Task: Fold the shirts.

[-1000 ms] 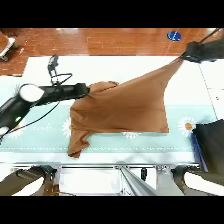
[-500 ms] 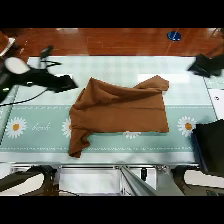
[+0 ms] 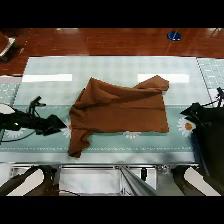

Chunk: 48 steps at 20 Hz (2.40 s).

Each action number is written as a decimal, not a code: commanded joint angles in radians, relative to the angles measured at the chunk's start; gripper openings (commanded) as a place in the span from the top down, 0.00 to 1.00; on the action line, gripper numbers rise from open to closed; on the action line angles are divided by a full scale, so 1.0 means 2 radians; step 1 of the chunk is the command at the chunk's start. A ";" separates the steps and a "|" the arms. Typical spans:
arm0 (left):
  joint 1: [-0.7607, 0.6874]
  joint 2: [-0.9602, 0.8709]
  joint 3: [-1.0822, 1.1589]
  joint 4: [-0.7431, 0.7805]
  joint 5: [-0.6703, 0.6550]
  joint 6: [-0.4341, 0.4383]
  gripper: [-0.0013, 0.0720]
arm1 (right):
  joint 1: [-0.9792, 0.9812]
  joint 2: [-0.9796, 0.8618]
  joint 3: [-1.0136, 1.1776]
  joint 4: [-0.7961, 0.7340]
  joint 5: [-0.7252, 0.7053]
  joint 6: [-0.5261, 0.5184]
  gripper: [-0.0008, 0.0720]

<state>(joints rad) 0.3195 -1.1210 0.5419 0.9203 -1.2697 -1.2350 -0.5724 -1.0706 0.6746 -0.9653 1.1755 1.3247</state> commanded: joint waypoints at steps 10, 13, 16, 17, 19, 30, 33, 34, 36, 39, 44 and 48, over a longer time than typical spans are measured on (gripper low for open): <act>-0.146 -0.078 -0.041 -0.109 0.106 0.053 0.96 | -0.005 -0.003 -0.043 -0.037 0.024 0.003 0.43; -0.144 -0.078 -0.036 -0.109 0.104 0.053 0.96 | -0.005 -0.043 -0.043 0.000 0.042 -0.002 0.43; -0.144 -0.078 -0.036 -0.109 0.104 0.053 0.96 | 0.027 -0.082 -0.042 -0.001 0.048 -0.005 0.43; -0.144 -0.078 -0.036 -0.109 0.104 0.052 0.96 | 0.046 -0.093 -0.042 -0.002 0.040 -0.005 0.43; -0.144 -0.078 -0.036 -0.109 0.103 0.051 0.96 | 0.083 -0.111 -0.042 0.014 0.007 -0.005 0.43; -0.143 0.002 0.289 -0.150 0.044 0.020 0.96 | 0.210 -0.085 0.385 0.069 0.037 0.015 0.96; -0.143 0.029 0.505 -0.101 0.043 -0.015 0.96 | 0.209 -0.054 0.596 0.025 0.035 0.047 0.96; -0.143 0.035 0.569 -0.061 0.037 -0.035 0.96 | 0.209 -0.039 0.651 -0.003 0.038 0.058 0.96; -0.143 0.049 0.682 0.036 0.021 -0.075 0.96 | 0.209 0.002 0.708 -0.038 0.034 0.069 0.96; -0.143 0.081 0.787 0.112 0.010 -0.088 0.96 | 0.209 0.086 0.710 -0.076 0.030 0.069 0.96; -0.143 0.180 0.791 0.145 0.012 -0.081 0.96 | 0.209 0.182 0.710 -0.130 0.078 0.070 0.96; -0.143 0.223 0.772 0.148 -0.030 -0.081 0.96 | 0.209 0.203 0.709 -0.145 0.162 0.084 0.96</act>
<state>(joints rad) 0.0322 -0.7372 2.0979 1.1805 -1.2636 -1.3952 -0.1551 -0.7090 2.0880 -1.2110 1.3792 1.4742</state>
